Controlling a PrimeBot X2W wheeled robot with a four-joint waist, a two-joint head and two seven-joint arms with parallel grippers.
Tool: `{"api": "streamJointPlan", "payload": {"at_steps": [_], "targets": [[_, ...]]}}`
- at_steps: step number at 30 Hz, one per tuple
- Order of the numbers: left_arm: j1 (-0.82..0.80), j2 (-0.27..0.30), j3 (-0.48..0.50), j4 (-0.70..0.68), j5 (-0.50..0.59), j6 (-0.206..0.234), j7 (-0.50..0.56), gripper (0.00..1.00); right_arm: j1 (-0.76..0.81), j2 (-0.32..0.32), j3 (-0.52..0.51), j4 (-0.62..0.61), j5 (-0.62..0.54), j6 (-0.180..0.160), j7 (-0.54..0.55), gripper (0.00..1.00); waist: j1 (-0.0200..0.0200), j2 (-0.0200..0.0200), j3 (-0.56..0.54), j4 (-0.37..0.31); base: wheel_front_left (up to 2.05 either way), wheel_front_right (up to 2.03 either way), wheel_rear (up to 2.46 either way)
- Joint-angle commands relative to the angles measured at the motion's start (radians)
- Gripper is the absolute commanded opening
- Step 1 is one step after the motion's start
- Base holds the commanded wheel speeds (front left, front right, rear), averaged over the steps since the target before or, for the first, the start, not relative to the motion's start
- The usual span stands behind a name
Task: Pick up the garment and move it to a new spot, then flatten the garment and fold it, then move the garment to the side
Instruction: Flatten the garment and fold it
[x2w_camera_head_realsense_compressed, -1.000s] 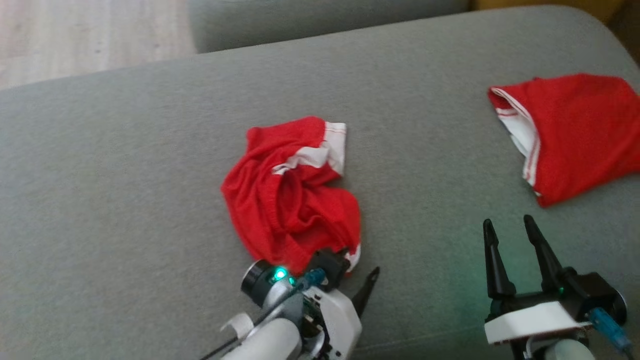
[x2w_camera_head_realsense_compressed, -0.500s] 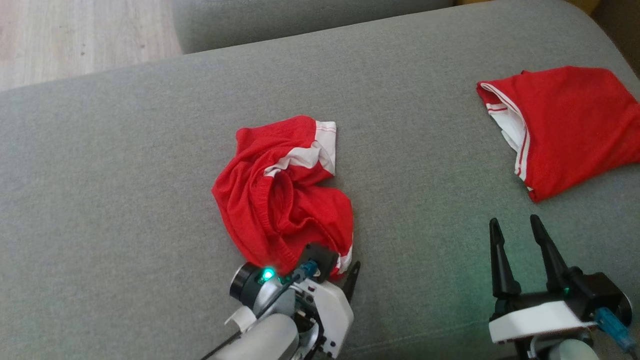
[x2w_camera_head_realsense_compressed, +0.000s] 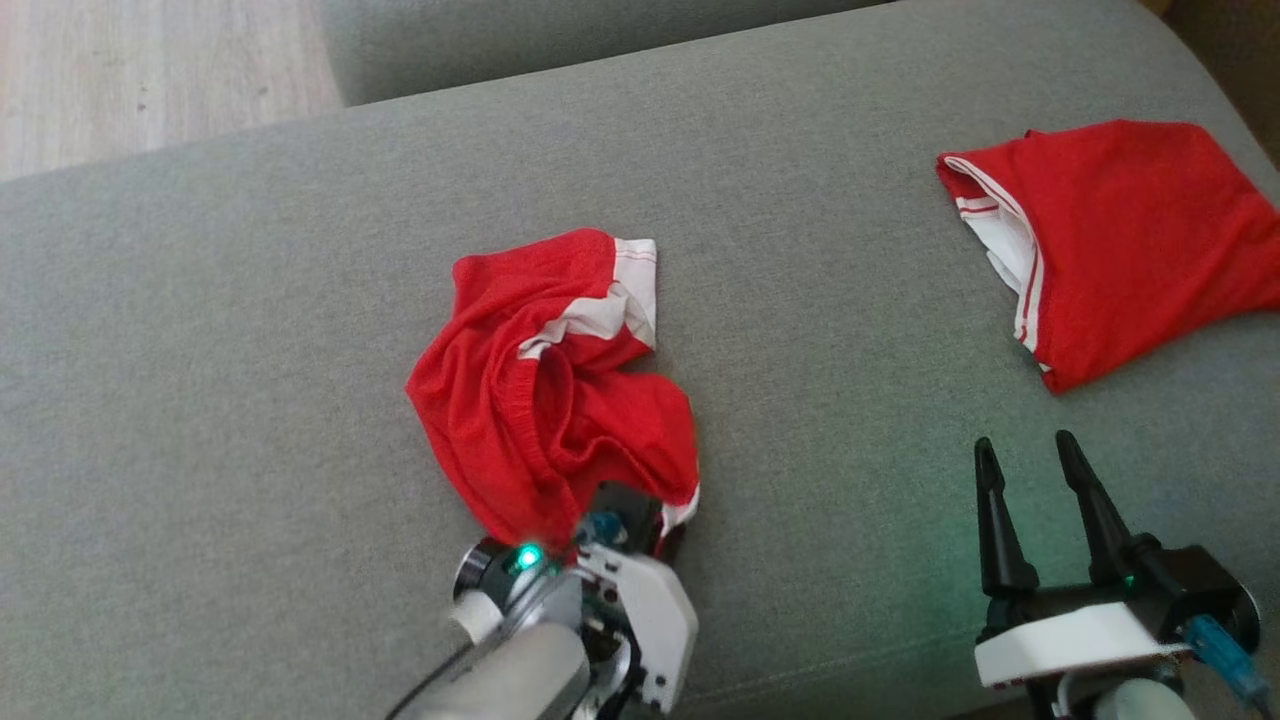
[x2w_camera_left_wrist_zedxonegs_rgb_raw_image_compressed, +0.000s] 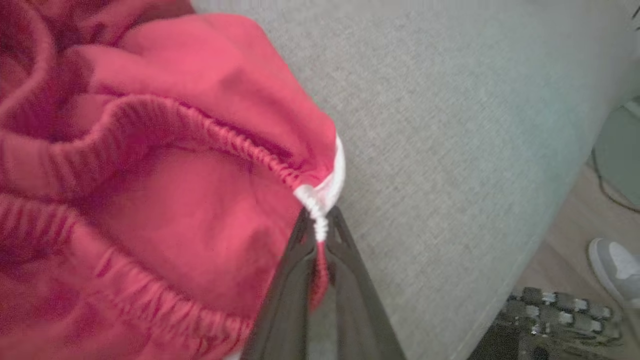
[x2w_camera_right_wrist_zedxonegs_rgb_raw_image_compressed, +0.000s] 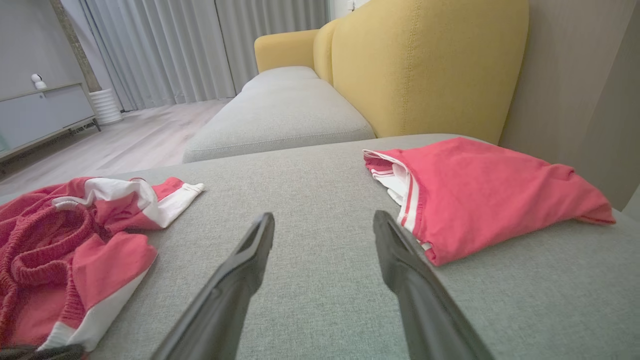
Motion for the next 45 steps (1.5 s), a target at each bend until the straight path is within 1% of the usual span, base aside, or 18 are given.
{"api": "streamJointPlan", "payload": {"at_steps": [1, 3, 6, 11, 14, 16, 19, 22, 24, 26, 29, 32, 36, 38, 39, 40, 42, 45], "targets": [[-0.06, -0.005, 0.037, -0.04, -0.014, -0.002, -0.01, 0.0, -0.029, -0.007, 0.02, -0.026, 0.004, 0.007, -0.011, 1.0, 0.0, 0.0, 0.0, -0.003, 0.0, 0.0, 0.0], [-0.087, -0.005, 0.089, -0.106, -0.076, -0.004, -0.008, 0.0, -0.03, -0.007, 0.02, -0.024, 0.004, 0.007, -0.011, 1.0, 0.0, 0.0, -0.001, -0.012, 0.0, 0.0, 0.0], [-0.158, -0.003, 0.15, -0.178, -0.118, -0.015, 0.011, 0.0, -0.036, -0.007, 0.02, -0.021, 0.008, 0.007, -0.011, 1.0, 0.0, 0.0, 0.001, -0.018, 0.0, 0.0, 0.0], [-0.375, 0.028, 0.266, -0.234, -0.167, -0.052, 0.071, 0.0, -0.047, -0.007, 0.035, -0.013, 0.014, 0.007, -0.011, 1.0, 0.0, 0.0, 0.001, -0.033, 0.0, 0.0, 0.0], [-0.516, 0.044, 0.34, -0.198, -0.189, -0.07, 0.078, 0.0, -0.057, -0.007, 0.059, -0.007, 0.018, 0.007, -0.011, 1.0, 0.0, 0.0, 0.002, -0.057, 0.0, 0.0, 0.0], [-0.598, 0.056, 0.379, -0.158, -0.18, -0.078, 0.039, 0.0, -0.062, -0.007, 0.064, -0.004, 0.025, 0.007, -0.011, 1.0, 0.0, 0.0, -0.001, -0.077, 0.0, 0.0, 0.0], [-0.685, 0.054, 0.423, -0.092, -0.189, -0.11, -0.031, 0.0, -0.061, -0.007, 0.065, -0.001, 0.03, 0.007, -0.011, 1.0, 0.0, 0.0, -0.003, -0.098, 0.0, 0.0, 0.0], [-0.741, 0.046, 0.444, -0.035, -0.2, -0.157, -0.099, 0.0, -0.058, -0.007, 0.064, -0.001, 0.032, 0.007, -0.011, 1.0, 0.0, 0.0, 0.002, -0.105, 0.0, 0.0, 0.0], [-0.748, 0.041, 0.443, -0.009, -0.216, -0.202, -0.121, 0.0, -0.058, -0.007, 0.061, -0.001, 0.033, 0.007, -0.011, 1.0, 0.0, 0.0, 0.005, -0.105, 0.0, 0.0, 0.0], [-0.726, 0.036, 0.428, 0.002, -0.239, -0.257, -0.124, 0.0, -0.055, -0.007, 0.049, -0.005, 0.033, 0.007, -0.011, 1.0, 0.0, 0.0, 0.007, -0.095, 0.0, 0.0, 0.0], [-0.643, 0.032, 0.374, -0.015, -0.263, -0.307, -0.107, 0.0, -0.05, -0.007, 0.034, -0.005, 0.031, 0.007, -0.011, 1.0, 0.0, 0.0, 0.009, -0.069, 0.0, 0.0, 0.0], [-0.496, 0.033, 0.301, -0.086, -0.31, -0.328, -0.066, 0.0, -0.047, -0.007, 0.023, -0.006, 0.028, 0.007, -0.011, 1.0, 0.0, 0.0, 0.009, -0.035, 0.0, 0.0, 0.0], [-0.245, 0.086, 0.196, -0.216, -0.344, -0.334, -0.019, 0.0, -0.04, -0.007, 0.009, -0.007, 0.023, 0.007, -0.011, 1.0, 0.0, 0.0, 0.006, 0.013, 0.0, 0.0, 0.0], [-0.123, 0.129, 0.167, -0.269, -0.358, -0.319, -0.008, 0.0, -0.034, -0.007, 0.005, -0.008, 0.018, 0.007, -0.011, 1.0, 0.0, 0.0, 0.005, 0.04, 0.0, 0.0, 0.0], [-0.123, 0.129, 0.167, -0.269, -0.358, -0.319, -0.008, 0.0, -0.034, -0.007, 0.005, -0.008, 0.018, 0.007, -0.011, 1.0, 0.0, 0.0, 0.005, 0.04, 0.0, 0.0, 0.0], [-0.072, 0.155, 0.158, -0.29, -0.357, -0.306, -0.007, 0.0, -0.03, -0.007, 0.003, -0.008, 0.015, 0.007, -0.011, 1.0, 0.0, 0.0, 0.004, 0.054, 0.0, 0.0, 0.0], [0.003, 0.217, 0.153, -0.314, -0.333, -0.264, -0.022, 0.0, -0.024, -0.007, 0.001, -0.008, 0.01, 0.007, -0.011, 1.0, 0.0, 0.0, 0.0, 0.08, 0.0, 0.0, 0.0], [0.085, 0.284, 0.187, -0.334, -0.333, -0.206, -0.059, 0.0, -0.016, -0.007, -0.002, -0.009, 0.0, 0.007, -0.011, 1.0, 0.0, 0.0, -0.006, 0.116, 0.0, 0.0, 0.0]]}}
